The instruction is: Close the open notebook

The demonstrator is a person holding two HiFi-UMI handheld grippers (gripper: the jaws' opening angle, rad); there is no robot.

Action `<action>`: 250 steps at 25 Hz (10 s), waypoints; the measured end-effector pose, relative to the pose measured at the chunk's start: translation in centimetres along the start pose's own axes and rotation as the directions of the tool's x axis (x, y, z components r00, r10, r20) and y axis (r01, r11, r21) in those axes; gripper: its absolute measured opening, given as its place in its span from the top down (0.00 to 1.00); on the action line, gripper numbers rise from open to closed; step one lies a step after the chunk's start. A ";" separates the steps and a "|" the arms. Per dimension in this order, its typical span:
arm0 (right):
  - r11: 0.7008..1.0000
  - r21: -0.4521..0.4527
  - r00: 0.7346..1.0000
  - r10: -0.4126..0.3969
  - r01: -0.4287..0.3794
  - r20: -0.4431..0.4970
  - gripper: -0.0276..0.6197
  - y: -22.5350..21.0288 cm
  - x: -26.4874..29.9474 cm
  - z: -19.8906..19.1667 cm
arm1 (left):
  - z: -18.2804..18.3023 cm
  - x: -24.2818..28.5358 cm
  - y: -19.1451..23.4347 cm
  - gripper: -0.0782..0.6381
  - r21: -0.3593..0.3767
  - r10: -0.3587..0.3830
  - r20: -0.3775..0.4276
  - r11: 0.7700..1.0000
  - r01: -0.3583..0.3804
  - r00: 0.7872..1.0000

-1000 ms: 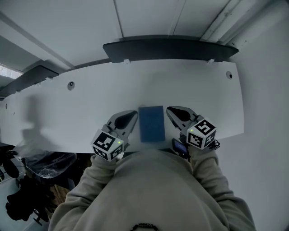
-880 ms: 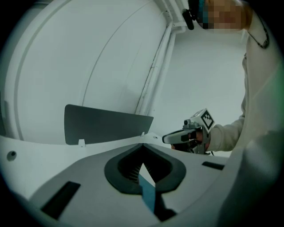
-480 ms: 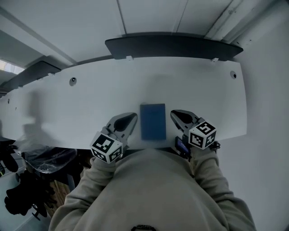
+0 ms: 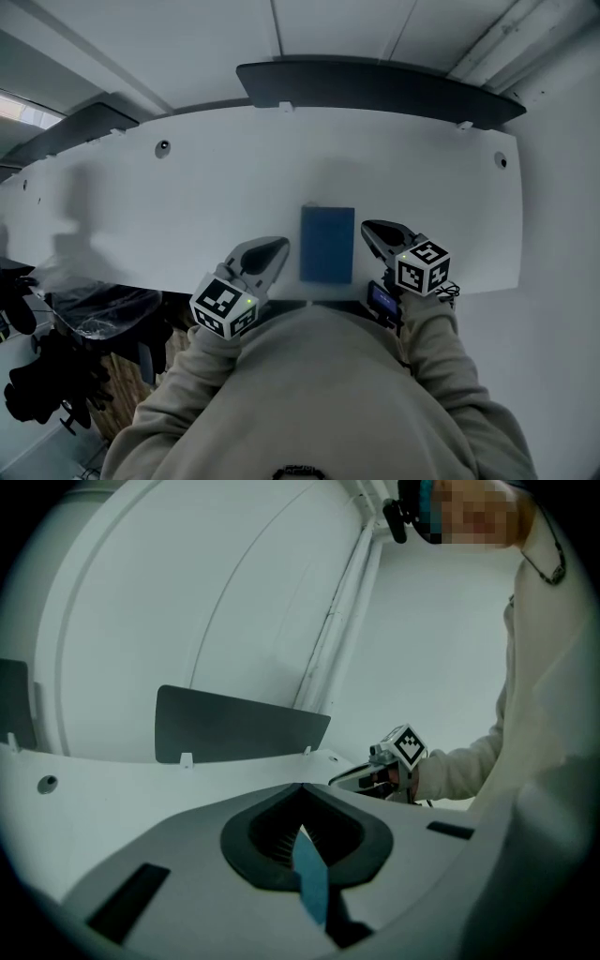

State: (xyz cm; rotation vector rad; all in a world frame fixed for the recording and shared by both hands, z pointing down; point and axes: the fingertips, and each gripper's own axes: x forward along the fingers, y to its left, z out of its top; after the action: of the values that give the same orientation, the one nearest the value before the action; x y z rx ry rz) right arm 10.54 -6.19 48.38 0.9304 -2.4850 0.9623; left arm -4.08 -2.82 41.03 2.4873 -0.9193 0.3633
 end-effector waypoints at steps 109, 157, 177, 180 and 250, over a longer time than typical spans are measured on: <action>0.953 0.292 0.966 0.002 0.077 -0.259 0.76 -6.7 5.1 -16.3 | -25.7 10.4 2.0 0.89 -0.172 -0.123 -0.491 0.984 0.042 0.863; 0.966 0.109 0.954 0.249 -0.233 -0.168 0.71 8.4 8.4 -8.1 | -25.4 7.5 4.1 0.89 -0.376 -0.177 -0.347 0.926 0.037 0.921; 0.972 0.078 0.951 0.234 -0.223 -0.203 0.71 9.9 9.3 -7.9 | -25.3 6.4 5.3 0.89 -0.389 -0.168 -0.353 0.921 0.018 0.920; 0.968 0.079 0.948 0.248 -0.237 -0.197 0.71 10.6 9.7 -7.8 | -24.9 6.1 5.7 0.89 -0.393 -0.161 -0.340 0.919 0.015 0.926; 0.938 0.028 0.808 0.313 -0.346 -0.498 0.73 16.0 25.5 -18.4 | -32.8 -11.9 7.2 0.89 -0.708 0.163 -0.197 0.659 -0.255 0.967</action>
State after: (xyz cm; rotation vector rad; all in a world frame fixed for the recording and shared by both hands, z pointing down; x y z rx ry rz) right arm -17.99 3.82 66.59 0.1757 -2.2344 1.0566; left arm -20.49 15.40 66.82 1.6049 -1.0474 0.1556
